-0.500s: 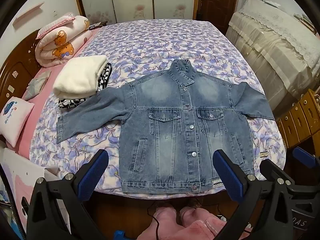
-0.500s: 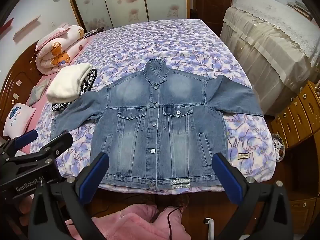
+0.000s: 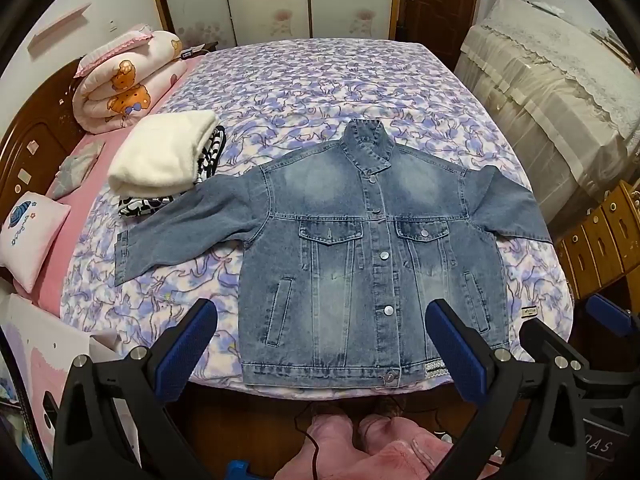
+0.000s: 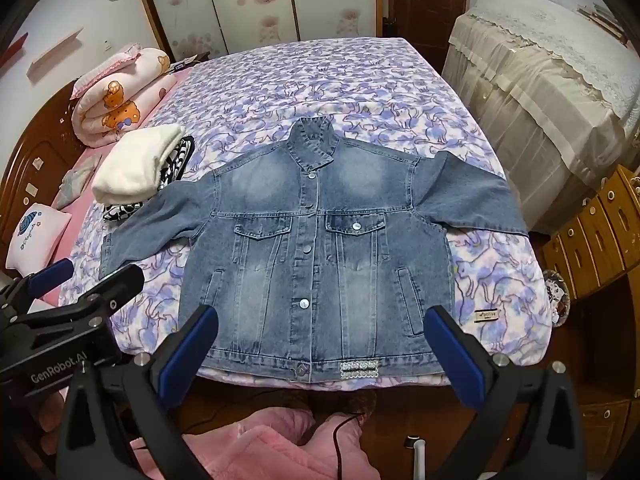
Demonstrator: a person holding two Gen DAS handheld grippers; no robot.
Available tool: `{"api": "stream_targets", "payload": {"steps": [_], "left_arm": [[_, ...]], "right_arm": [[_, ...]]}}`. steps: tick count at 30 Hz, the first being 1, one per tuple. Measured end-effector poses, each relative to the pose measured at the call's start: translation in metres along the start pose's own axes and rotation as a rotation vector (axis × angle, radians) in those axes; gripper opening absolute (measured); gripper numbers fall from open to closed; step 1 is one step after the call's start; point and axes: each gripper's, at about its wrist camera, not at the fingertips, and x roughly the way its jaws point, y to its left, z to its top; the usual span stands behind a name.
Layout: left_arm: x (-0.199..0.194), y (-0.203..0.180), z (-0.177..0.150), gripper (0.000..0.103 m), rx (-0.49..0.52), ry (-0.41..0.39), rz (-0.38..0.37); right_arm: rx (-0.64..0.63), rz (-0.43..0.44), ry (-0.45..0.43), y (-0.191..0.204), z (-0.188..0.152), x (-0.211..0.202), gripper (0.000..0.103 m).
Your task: Fold large clothes
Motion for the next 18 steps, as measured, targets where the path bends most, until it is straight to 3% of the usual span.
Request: {"api": "stream_targets", "payload": {"steps": [18], "left_arm": [[0.000, 0.009, -0.001, 0.103, -0.001, 0.001, 0.002]], "right_arm": [[-0.001, 0.001, 0.000, -0.005, 0.000, -0.001, 0.103]]}}
